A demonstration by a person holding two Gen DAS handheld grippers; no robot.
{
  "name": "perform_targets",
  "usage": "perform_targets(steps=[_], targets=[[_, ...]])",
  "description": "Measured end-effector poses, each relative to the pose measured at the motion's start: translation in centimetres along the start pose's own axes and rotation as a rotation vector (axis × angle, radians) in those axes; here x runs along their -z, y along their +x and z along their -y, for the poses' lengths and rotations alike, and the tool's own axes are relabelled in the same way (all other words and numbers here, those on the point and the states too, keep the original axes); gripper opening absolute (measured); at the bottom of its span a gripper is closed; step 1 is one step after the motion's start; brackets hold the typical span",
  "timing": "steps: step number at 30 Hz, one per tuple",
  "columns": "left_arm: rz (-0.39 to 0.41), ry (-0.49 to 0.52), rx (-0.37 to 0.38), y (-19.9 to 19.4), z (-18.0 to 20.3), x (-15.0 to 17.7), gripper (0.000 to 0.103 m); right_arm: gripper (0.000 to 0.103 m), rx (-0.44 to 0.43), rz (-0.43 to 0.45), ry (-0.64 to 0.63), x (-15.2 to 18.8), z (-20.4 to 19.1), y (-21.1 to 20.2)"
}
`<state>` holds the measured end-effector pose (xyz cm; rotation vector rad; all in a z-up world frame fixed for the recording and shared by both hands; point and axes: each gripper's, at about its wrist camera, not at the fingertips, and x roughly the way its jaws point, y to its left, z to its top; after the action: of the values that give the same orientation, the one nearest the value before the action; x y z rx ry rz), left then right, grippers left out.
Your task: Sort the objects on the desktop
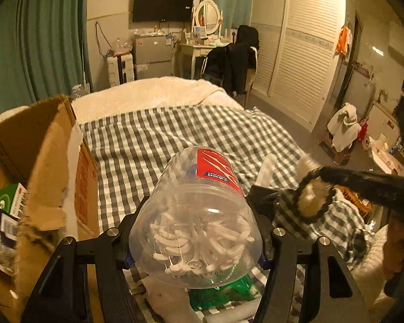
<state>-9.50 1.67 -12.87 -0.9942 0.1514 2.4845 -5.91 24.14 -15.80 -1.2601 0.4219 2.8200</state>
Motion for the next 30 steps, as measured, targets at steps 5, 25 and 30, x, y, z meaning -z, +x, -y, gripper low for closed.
perform_targets(steps=[5,25,30], targets=[[0.045,0.014,0.003,-2.3,0.5,-0.5,0.065,0.011,-0.011,0.047,0.002,-0.2,-0.7,-1.5],[0.175,-0.016,-0.008,-9.4,-1.5,-2.3,0.065,0.011,-0.008,0.273,-0.045,-1.4,-4.7,-8.2],[0.205,-0.018,-0.028,-10.8,-2.0,-2.6,0.065,0.011,-0.014,0.314,-0.049,-1.8,-5.3,-9.4]])
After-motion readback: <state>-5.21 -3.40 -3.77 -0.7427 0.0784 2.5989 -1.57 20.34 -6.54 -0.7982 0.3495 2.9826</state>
